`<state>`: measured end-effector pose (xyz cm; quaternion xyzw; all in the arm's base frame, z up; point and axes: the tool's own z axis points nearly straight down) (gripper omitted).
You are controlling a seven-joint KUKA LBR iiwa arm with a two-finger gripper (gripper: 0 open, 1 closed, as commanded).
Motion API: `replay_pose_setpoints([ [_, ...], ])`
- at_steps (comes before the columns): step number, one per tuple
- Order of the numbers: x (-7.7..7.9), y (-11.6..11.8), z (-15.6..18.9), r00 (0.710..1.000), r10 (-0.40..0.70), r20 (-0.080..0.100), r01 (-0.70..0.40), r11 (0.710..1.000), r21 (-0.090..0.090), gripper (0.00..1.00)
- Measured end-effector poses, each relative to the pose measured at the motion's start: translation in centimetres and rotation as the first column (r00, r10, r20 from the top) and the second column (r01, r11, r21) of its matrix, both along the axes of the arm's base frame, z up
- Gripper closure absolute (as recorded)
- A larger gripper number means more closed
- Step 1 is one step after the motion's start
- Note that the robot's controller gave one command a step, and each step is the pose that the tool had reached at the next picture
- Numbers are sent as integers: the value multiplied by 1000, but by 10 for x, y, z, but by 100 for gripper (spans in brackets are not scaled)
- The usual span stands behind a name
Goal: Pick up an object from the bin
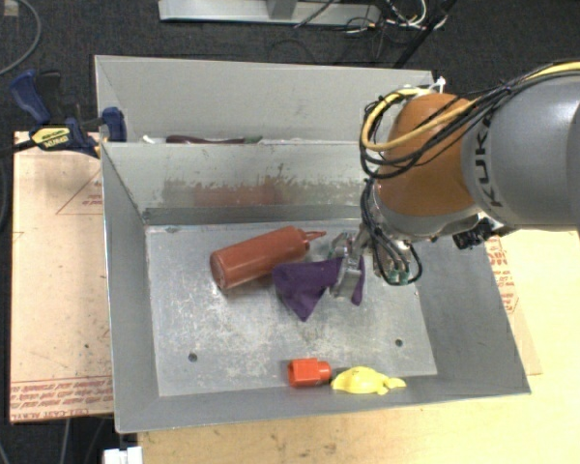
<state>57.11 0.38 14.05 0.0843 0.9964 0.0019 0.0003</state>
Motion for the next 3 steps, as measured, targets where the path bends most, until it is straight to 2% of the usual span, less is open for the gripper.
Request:
replay_pose_setpoints([
  [3,2,0,30,1000,0,5,0,1000,0,100],
])
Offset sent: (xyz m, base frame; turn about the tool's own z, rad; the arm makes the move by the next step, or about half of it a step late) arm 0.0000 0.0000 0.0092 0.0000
